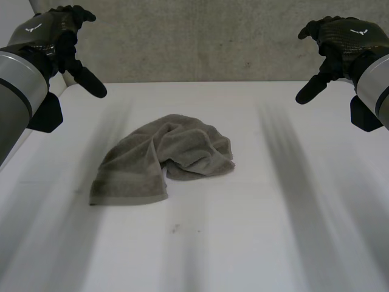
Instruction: Fold the laundry
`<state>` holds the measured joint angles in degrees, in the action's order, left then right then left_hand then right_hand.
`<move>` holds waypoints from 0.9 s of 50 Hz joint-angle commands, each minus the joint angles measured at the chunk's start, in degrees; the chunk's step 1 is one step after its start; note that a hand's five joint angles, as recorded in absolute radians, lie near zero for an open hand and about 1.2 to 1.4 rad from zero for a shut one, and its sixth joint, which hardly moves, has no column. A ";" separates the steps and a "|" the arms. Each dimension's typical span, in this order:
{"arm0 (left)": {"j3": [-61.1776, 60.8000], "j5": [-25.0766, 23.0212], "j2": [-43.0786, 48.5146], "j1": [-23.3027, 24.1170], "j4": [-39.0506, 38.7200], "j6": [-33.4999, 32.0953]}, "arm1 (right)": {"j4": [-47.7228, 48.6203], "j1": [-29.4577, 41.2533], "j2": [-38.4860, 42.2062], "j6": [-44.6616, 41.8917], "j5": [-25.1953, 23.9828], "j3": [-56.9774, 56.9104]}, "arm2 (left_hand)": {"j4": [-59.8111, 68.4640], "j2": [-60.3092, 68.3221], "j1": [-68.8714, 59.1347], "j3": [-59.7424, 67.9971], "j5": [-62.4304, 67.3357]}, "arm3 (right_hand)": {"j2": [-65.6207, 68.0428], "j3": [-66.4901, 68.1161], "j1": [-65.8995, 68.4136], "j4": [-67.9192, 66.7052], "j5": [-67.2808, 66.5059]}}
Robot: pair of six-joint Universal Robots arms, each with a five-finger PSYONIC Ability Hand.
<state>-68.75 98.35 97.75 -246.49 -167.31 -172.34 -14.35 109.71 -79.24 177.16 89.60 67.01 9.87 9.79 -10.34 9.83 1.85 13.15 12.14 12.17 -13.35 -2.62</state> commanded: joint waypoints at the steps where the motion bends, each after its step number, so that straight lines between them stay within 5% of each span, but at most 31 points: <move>1: 0.63 -0.09 0.25 0.13 1.99 -0.36 | -0.77 0.07 0.31 0.29 -0.31 -0.30 | 1.02 1.10 -0.55 1.06 -0.97 | -3.15 -2.14 -2.17 3.35 2.62; 21: 1.16 -2.28 7.61 0.22 2.08 -0.19 | -1.39 2.00 9.80 -7.09 -5.76 0.84 | 1.02 1.10 -0.55 1.06 -0.97 | -3.15 -2.14 -2.17 3.35 2.62; 34: 7.39 -5.01 23.51 0.92 0.59 4.54 | 6.86 4.63 29.21 15.92 -9.71 -4.07 | 3.36 3.44 -2.88 3.40 1.37 | -3.15 -2.14 -2.17 3.35 2.62; 45: 19.60 -2.38 41.62 1.36 -0.12 6.58 | 12.85 7.89 39.77 16.55 -6.90 -11.72 | 7.22 7.31 -6.75 7.26 5.24 | -3.15 -2.14 -2.17 3.35 2.62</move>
<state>-55.78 93.73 130.60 -245.31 -167.23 -165.83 -3.70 115.81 -44.19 194.14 81.00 59.25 11.85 11.85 -11.60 11.88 1.98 13.15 12.14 12.17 -13.35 -2.62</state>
